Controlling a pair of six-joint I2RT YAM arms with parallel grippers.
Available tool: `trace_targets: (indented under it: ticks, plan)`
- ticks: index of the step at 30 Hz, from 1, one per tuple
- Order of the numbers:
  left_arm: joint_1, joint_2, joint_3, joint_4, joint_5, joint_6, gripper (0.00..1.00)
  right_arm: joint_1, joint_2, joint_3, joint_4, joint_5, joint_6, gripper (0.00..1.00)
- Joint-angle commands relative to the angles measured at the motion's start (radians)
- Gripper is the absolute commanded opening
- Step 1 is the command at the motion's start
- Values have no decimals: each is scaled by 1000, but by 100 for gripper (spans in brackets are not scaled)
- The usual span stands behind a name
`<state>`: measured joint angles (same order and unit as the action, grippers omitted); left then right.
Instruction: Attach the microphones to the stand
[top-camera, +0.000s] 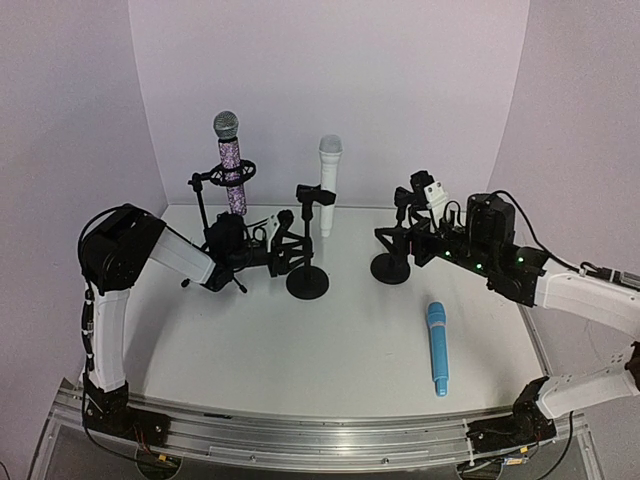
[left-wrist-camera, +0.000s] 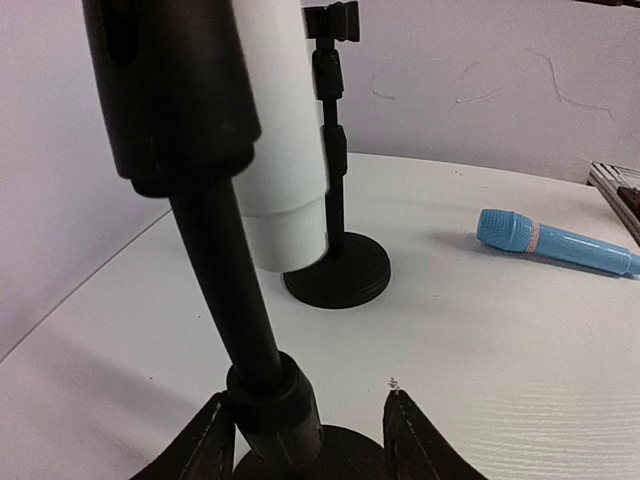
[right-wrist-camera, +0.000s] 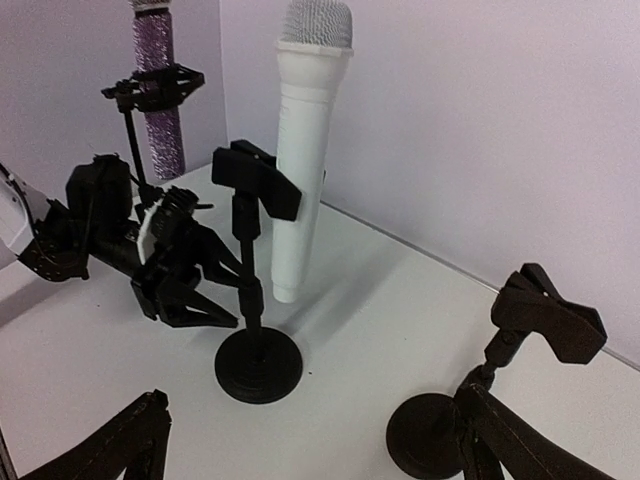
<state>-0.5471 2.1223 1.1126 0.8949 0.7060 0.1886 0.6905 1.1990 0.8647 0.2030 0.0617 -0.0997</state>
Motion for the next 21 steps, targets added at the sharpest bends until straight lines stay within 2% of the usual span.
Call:
trace_targets:
  ticks: [1,6,8,15,21]
  plan:
    - [17,-16,17,45,32,-1,54,-40,29,48,-27,57,65,96]
    - [21,-69,-32,35,69,17,61,-94,61,-5,-17,112,126,94]
    - [21,-91,-57,18,78,22,64,-117,85,-34,42,116,148,92]
    - [21,-171,-148,-26,76,34,71,-185,297,-140,529,96,179,84]
    - [21,-278,-235,-109,98,42,72,-191,534,-127,880,146,154,78]
